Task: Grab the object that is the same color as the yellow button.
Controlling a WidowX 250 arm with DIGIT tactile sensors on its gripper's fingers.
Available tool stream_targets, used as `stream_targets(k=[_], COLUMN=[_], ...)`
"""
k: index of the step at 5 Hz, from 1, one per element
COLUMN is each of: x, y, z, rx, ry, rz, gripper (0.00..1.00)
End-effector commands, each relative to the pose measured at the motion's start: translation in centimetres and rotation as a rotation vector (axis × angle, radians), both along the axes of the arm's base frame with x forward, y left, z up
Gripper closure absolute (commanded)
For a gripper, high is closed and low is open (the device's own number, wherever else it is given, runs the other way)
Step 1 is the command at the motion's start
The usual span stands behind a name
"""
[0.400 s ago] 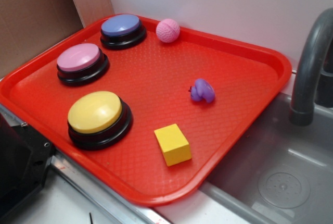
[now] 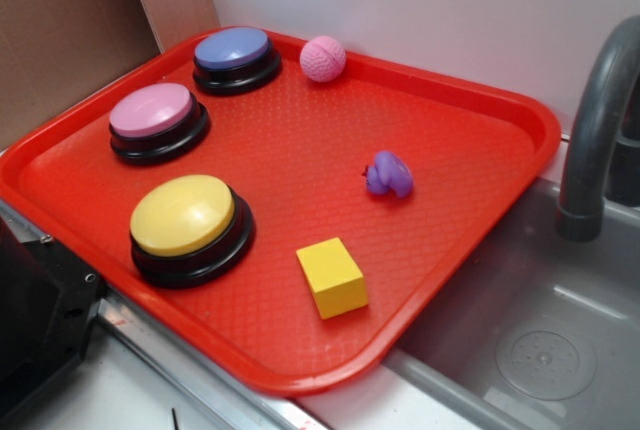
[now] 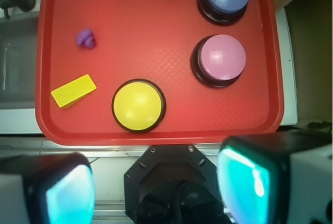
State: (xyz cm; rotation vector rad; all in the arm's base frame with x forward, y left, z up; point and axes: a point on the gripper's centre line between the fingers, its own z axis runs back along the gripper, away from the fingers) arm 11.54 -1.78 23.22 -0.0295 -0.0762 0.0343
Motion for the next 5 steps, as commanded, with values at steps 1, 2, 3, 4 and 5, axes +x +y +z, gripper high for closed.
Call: stream_targets(k=[1,2,3,4,5], x=[5.7,6.1,6.1,6.1,6.1], y=[-7.4,-9.9,-9.9,-9.9,-9.9], z=[-2.5,-3.7,-3.7,-3.7,-3.7], rx=[0.021,-0.048,-0.048,-0.048,-0.048], ry=[-0.006,0.085,0.085,0.085,0.085], rz=[0.215,0.467,0.467,0.467,0.467], gripper=[0.0,0.0,0.0,0.0,0.0])
